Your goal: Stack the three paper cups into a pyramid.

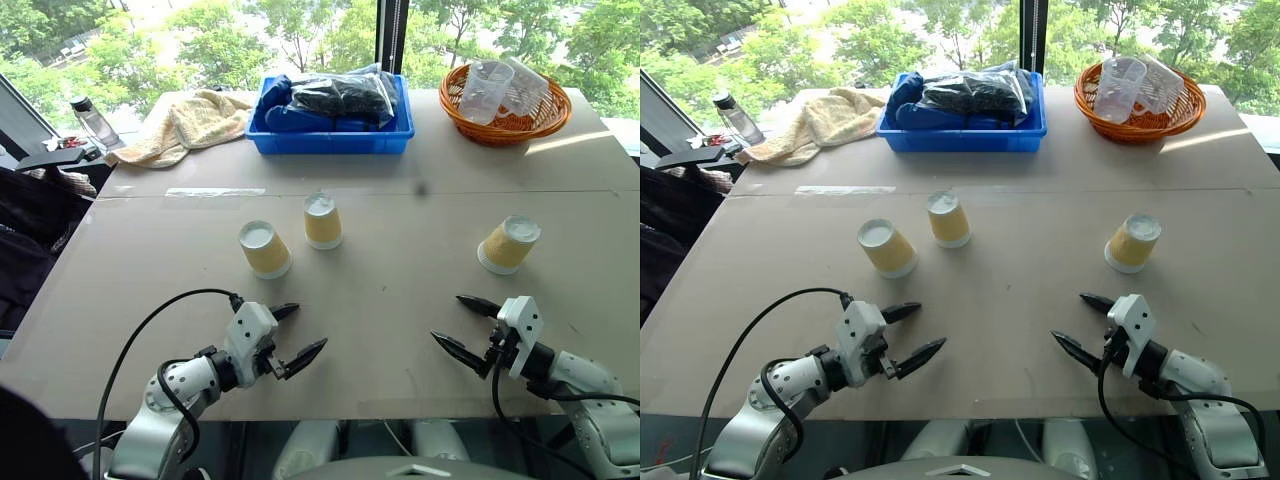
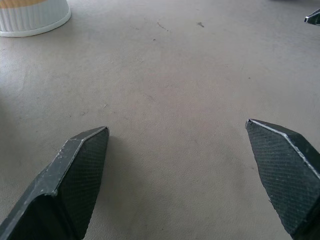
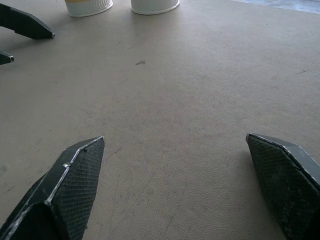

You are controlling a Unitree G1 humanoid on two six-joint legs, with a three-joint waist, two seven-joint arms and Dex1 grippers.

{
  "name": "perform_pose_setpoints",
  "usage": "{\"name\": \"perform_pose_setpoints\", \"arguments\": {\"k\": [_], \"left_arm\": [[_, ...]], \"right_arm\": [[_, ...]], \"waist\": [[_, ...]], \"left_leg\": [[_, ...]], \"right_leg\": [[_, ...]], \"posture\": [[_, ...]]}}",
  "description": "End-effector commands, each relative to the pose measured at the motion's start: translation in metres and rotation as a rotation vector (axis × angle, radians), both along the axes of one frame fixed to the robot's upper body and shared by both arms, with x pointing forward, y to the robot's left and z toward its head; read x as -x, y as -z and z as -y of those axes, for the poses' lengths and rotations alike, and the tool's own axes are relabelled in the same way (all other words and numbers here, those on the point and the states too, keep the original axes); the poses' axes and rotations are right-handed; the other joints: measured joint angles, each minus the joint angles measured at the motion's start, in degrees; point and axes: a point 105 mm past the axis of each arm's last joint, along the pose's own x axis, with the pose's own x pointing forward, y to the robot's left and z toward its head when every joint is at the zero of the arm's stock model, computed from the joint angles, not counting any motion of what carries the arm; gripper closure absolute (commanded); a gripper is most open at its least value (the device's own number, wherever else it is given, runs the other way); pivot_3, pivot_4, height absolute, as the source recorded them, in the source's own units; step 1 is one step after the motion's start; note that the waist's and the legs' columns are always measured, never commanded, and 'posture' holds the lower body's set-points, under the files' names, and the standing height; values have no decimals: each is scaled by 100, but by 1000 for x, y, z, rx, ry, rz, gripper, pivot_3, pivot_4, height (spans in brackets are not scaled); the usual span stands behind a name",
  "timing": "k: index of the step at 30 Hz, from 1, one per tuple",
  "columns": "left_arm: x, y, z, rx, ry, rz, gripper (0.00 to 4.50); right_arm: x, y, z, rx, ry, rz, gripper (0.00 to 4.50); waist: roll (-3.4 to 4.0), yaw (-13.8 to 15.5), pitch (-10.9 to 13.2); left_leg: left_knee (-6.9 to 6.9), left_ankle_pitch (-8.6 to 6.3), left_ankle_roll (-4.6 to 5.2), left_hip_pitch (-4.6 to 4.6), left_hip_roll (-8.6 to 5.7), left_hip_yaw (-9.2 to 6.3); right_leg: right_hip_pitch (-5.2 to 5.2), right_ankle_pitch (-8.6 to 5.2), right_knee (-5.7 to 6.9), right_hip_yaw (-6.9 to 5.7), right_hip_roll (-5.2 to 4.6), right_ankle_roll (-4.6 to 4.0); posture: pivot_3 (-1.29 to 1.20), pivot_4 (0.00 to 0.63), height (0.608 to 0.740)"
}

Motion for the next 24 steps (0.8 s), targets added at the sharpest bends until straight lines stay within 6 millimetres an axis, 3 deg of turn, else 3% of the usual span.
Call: {"name": "perform_pose_setpoints", "arguments": {"k": [1,19,24], "left_arm": [[-2,-4,-2,11,-23,27,0],[-4,-7,-9,33,-36,45,0],[-3,-23,-10,85,-44,101,0]], "right_arm": [[1,-5,3,-6,14,39,30],[-3,1,1,-1,35,42,30],[0,-3,0,11,-20,81,30]], "waist": [[2,0,1],[5,-1,5],[5,-1,5]], "left_leg": [[0,0,0,0,0,0],[1,0,0,1,0,0],[2,0,0,1,0,0]], "right_leg": [[0,0,0,0,0,0],[0,0,2,0,1,0],[0,0,2,0,1,0]], "posture": [[0,150,740],[0,150,740],[0,150,740]]}}
